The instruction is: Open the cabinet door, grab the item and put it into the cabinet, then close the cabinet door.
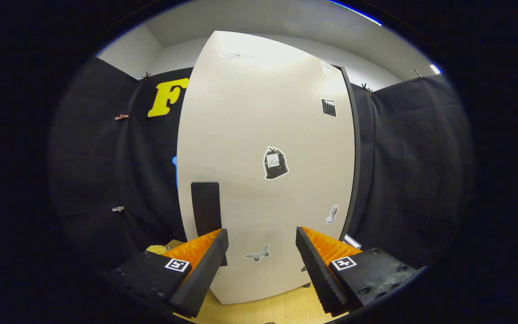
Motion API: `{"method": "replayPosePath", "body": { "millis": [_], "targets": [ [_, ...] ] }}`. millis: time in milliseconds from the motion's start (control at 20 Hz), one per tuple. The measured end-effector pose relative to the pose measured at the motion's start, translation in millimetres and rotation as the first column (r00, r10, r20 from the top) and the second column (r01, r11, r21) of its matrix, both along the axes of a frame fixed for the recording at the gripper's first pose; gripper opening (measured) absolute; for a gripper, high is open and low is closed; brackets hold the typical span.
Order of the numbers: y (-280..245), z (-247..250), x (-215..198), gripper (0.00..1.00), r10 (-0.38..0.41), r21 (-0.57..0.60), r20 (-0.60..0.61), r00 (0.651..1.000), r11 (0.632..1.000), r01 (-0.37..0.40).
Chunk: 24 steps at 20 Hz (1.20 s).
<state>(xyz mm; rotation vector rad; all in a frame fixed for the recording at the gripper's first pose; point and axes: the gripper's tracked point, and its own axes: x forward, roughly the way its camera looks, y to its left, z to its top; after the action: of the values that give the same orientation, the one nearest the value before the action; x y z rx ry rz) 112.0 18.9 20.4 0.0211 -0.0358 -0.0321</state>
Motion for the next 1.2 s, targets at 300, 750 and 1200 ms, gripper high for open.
{"method": "replayPosePath", "body": {
  "millis": [300,750,1200],
  "targets": [
    [-24,-15,7,0.98,0.064,0.025,-0.029,0.997,0.998,-0.064],
    [-55,-14,1,0.98,0.129,0.054,0.000,0.992,0.990,-0.129],
    [-74,-10,-15,0.98,0.120,0.080,0.022,0.992,0.989,-0.122]
  ]
}}
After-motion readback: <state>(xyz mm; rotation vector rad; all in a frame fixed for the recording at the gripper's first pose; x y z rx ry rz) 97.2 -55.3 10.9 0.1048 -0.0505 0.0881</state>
